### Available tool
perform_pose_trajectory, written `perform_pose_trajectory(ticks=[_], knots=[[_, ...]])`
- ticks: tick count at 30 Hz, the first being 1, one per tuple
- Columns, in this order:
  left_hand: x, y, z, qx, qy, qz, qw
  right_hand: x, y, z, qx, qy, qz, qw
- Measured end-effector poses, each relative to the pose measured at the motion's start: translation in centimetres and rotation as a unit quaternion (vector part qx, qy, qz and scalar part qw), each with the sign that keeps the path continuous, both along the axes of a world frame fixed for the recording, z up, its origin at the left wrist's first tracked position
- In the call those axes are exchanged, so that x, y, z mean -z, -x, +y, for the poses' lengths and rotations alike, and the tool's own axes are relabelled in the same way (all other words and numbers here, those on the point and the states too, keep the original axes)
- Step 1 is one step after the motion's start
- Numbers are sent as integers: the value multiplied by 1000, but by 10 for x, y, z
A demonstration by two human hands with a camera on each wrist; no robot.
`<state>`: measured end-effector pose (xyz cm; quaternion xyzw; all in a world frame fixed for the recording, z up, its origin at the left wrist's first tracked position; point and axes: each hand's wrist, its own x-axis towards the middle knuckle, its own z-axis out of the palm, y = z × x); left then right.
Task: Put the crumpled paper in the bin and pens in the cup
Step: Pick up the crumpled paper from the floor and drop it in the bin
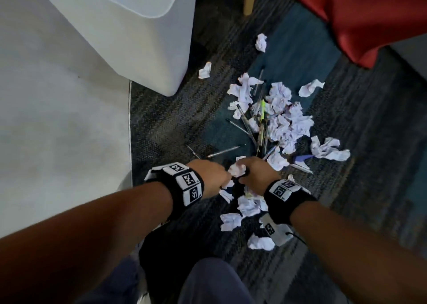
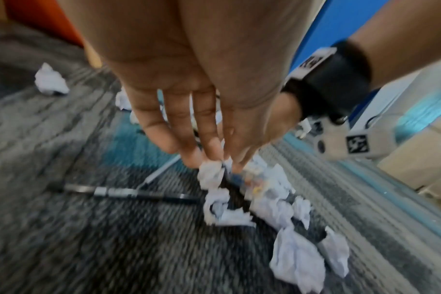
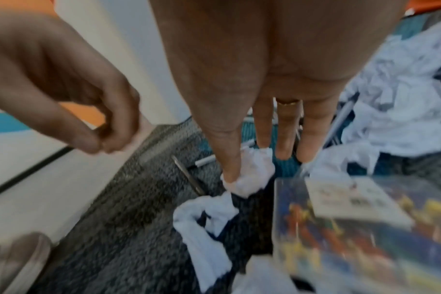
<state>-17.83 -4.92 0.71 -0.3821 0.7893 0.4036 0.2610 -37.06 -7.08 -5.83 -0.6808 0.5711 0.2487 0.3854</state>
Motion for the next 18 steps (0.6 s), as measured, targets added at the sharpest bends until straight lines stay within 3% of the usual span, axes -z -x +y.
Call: perform_pose_trajectory(ticks=[7,14,18], knots=[[63,17,26,-67,-43,-3,997,32,-9,14,-33,15,9,999],[88,34,51,-75,-53,-1,996,31,-3,12,51,48,-15,997],[93,33,55,-62,-17,-3,998,24,6,16,93,84,-38,991]])
